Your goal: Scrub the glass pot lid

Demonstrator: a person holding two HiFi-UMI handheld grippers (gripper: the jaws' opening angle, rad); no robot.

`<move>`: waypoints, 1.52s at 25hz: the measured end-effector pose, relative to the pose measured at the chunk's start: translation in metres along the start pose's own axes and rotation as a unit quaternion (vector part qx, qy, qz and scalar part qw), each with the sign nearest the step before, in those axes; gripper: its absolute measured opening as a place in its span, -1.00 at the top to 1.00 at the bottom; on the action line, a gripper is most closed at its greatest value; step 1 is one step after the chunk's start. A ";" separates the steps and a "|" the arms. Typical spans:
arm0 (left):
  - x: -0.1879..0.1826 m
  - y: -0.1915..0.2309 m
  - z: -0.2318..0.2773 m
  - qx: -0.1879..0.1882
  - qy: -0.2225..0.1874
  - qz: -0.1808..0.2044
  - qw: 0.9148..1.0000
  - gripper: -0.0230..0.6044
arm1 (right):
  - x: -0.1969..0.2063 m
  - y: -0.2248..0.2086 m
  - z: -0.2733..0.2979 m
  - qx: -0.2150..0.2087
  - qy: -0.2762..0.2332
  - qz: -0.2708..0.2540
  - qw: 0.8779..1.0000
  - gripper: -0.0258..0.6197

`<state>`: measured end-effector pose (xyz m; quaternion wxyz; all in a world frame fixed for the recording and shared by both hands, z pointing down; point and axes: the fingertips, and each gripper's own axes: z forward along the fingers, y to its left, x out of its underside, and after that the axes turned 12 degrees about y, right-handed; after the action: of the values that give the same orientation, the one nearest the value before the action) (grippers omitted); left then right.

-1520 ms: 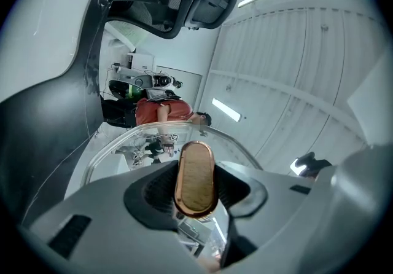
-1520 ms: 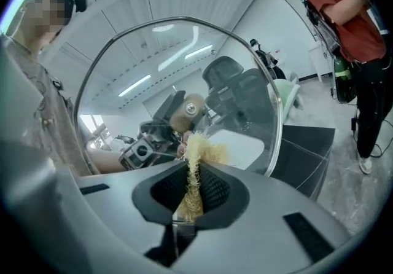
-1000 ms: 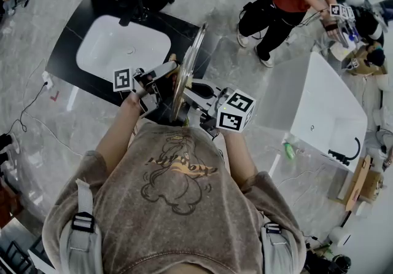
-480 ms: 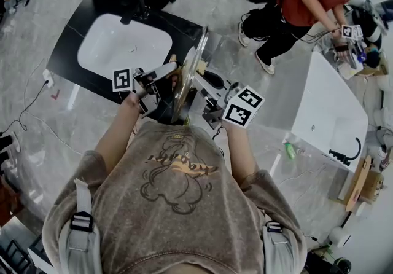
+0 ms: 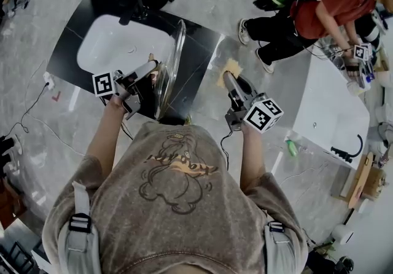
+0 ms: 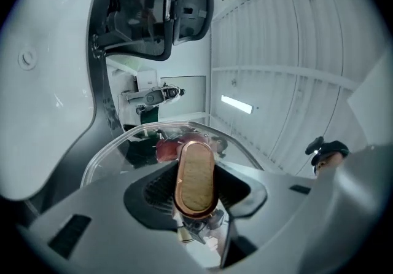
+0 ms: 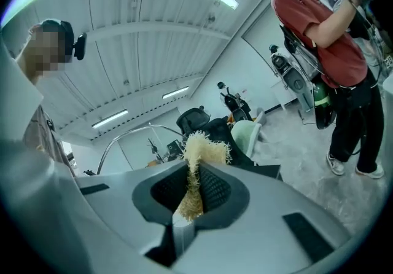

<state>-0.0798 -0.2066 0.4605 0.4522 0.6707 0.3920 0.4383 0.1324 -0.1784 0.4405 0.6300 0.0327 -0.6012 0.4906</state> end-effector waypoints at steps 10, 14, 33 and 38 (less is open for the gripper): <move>0.002 0.021 0.012 -0.228 0.113 0.184 0.949 0.35 | 0.001 -0.008 0.004 0.044 0.002 -0.024 0.999 0.79; 0.013 0.033 0.026 -0.284 0.162 0.234 0.915 0.35 | 0.002 -0.014 -0.001 0.067 -0.007 -0.029 0.997 0.79; 0.063 0.146 0.046 -0.444 0.370 0.360 0.733 0.35 | 0.022 -0.018 0.002 0.076 -0.002 -0.013 0.997 0.79; 0.073 0.163 0.048 -0.452 0.389 0.360 0.718 0.35 | 0.025 -0.015 0.003 0.070 0.002 -0.009 0.998 0.79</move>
<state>0.0086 -0.1980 0.6224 0.3175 0.2472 0.0178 0.9153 0.1351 -0.1736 0.4689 0.6316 0.0813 -0.5639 0.5258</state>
